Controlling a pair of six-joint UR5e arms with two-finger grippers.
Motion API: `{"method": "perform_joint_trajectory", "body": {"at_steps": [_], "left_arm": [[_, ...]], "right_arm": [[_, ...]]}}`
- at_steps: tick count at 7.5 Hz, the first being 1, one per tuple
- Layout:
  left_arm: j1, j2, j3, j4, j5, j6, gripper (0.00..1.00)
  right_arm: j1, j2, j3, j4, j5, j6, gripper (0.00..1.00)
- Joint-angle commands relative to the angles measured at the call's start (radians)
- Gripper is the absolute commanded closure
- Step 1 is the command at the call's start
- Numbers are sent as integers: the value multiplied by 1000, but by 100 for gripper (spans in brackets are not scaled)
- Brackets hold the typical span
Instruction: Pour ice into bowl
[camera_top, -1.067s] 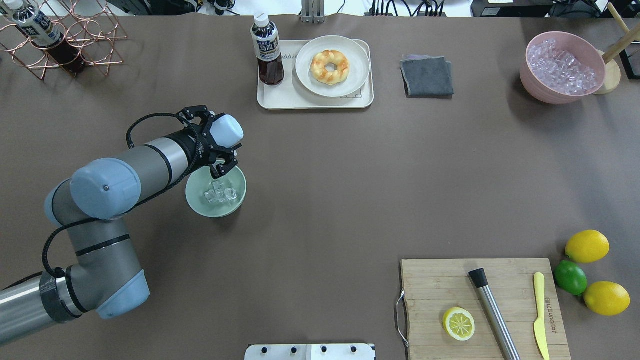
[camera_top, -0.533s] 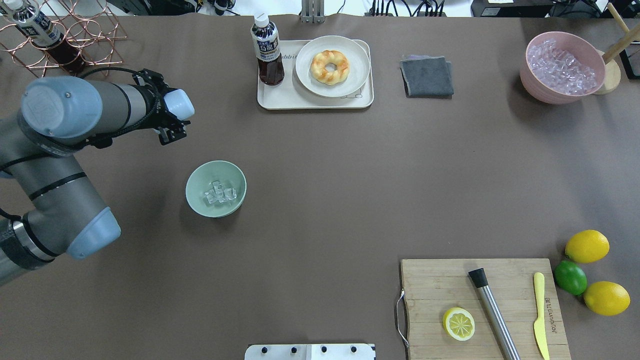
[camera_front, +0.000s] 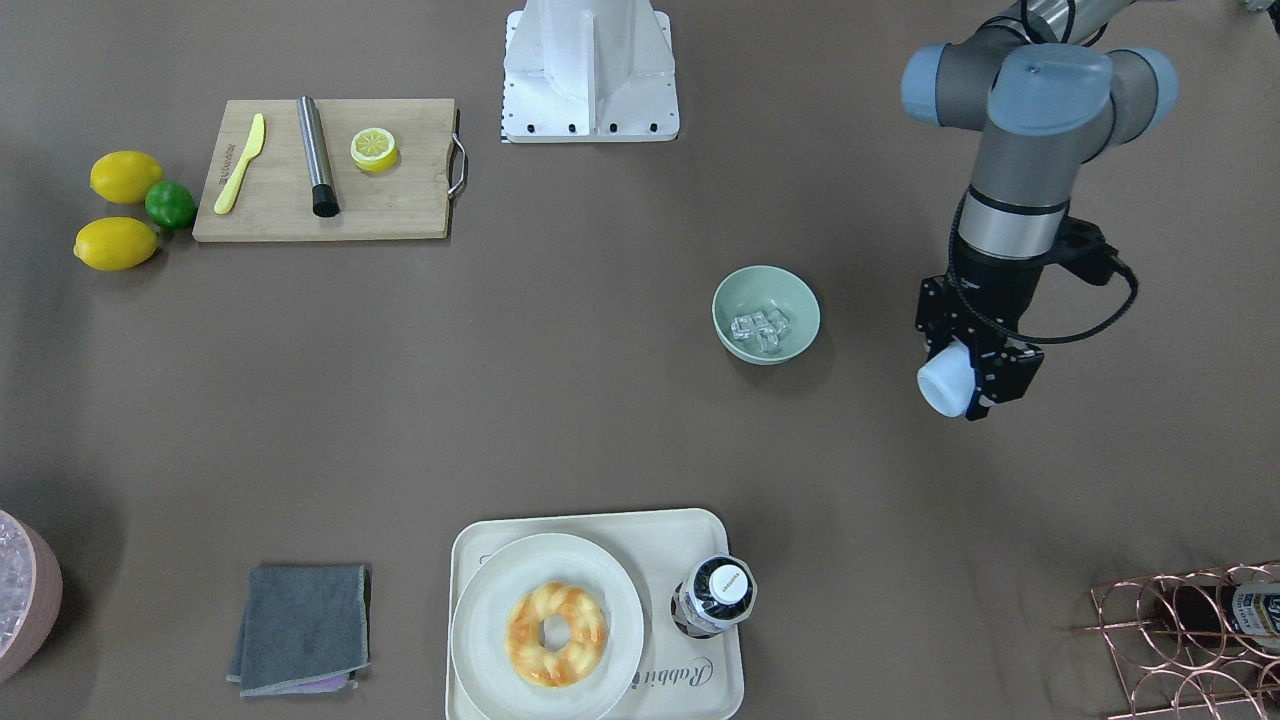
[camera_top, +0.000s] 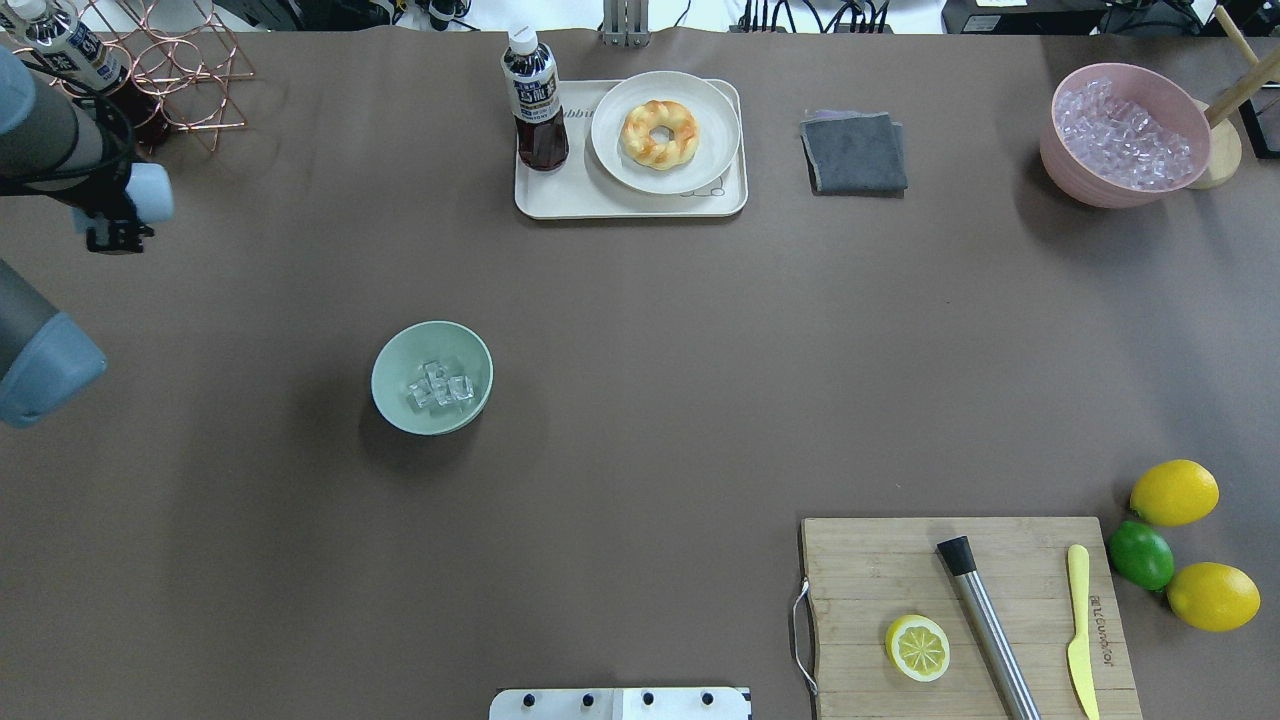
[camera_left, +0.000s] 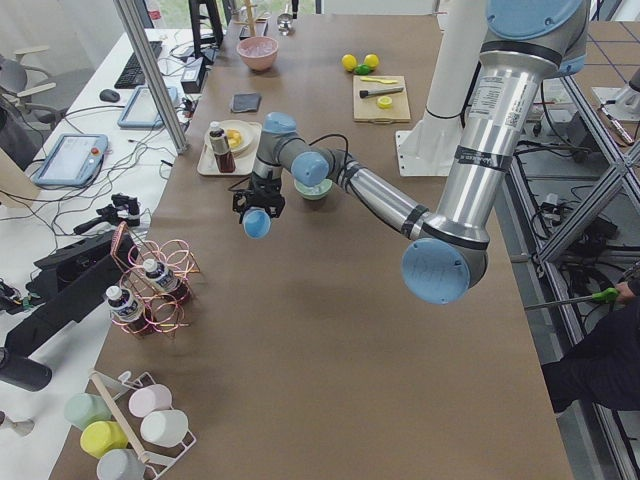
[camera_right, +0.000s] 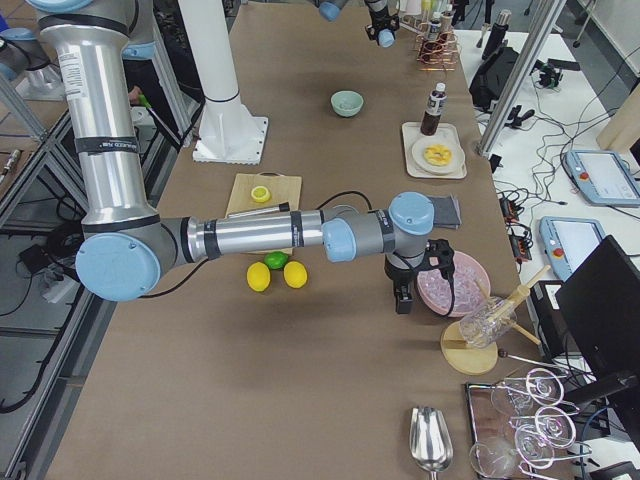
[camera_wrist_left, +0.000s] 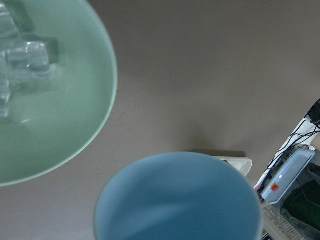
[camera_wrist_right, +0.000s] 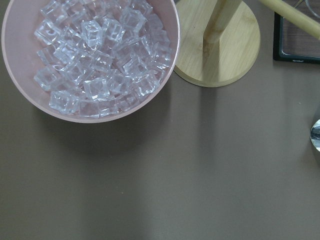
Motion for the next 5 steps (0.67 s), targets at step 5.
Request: {"method": "perform_joint_trajectory", "body": {"at_steps": [5], "left_arm": [[-14,140,77,358,209,409,47]], "right_arm": [[0,-25,32,-2,1,0,1]]}}
